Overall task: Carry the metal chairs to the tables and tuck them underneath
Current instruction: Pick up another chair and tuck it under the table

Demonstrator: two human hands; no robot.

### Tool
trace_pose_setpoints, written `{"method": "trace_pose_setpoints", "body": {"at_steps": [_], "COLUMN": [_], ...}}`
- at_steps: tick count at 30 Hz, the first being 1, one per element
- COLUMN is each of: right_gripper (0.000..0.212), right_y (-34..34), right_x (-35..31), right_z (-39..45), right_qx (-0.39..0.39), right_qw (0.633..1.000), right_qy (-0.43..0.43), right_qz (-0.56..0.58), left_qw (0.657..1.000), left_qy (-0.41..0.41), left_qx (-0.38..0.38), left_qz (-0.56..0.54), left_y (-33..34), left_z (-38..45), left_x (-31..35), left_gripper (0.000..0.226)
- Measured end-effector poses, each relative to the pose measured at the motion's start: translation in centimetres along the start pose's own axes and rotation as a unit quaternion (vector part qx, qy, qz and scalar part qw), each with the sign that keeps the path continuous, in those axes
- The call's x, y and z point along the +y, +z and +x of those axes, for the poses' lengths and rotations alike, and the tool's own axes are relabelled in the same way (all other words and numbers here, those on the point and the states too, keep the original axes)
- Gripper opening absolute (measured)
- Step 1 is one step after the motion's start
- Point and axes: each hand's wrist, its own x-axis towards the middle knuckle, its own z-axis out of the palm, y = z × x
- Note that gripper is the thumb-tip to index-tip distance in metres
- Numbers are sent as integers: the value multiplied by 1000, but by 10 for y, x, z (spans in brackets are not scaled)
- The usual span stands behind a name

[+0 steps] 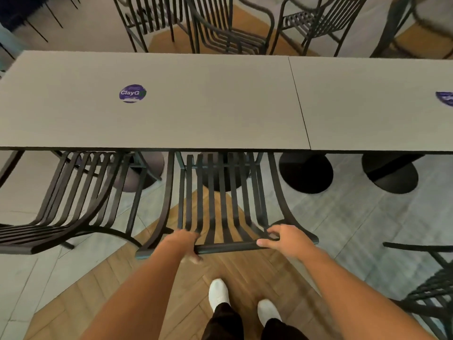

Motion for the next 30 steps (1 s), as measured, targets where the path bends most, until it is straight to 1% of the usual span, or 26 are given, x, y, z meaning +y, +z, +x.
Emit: {"method": "trace_pose_setpoints", "body": {"at_steps": [2, 4, 5, 9, 11, 15, 16, 19, 22, 24, 27, 30], "right_gripper": [68, 57, 54, 49, 47, 37, 36, 42, 36, 33, 39, 38], "right_y": [-10, -19, -24, -39, -42, -45, -45, -46, -53, -61, -76, -97], "right_x": [9, 18, 23, 47, 64, 105, 117, 156, 196, 225, 271, 316], "right_z": [-6, -12, -16, -29, -36, -52, -56, -70, -87, -96, -106, -116], "right_qx": [39, 75, 93, 159, 187, 217, 221, 223, 229, 220, 217, 226], "right_qw": [999, 995, 992, 976, 968, 951, 948, 939, 932, 925, 914, 906], "right_qy": [16, 36, 45, 92, 108, 144, 151, 186, 213, 241, 274, 299], "right_qz": [26, 62, 76, 116, 130, 164, 175, 182, 184, 194, 206, 195], "left_qw": [998, 995, 994, 985, 978, 966, 963, 957, 953, 951, 945, 935], "left_qy": [37, 66, 78, 147, 184, 233, 243, 264, 271, 275, 286, 309], "left_qx": [-16, 4, 22, 77, 97, 108, 109, 107, 103, 95, 84, 78], "left_qz": [-53, -78, -77, -36, -6, 17, 27, 55, 88, 103, 132, 155], "left_y": [-19, -39, -49, -75, -81, -89, -90, -90, -91, -91, -91, -89], "left_z": [-3, -5, -4, -3, -3, -6, -6, -1, 6, 9, 14, 19], "left_x": [17, 43, 58, 116, 141, 196, 210, 252, 296, 328, 380, 438], "left_gripper": [99, 104, 100, 63, 50, 33, 31, 31, 29, 31, 34, 29]}}
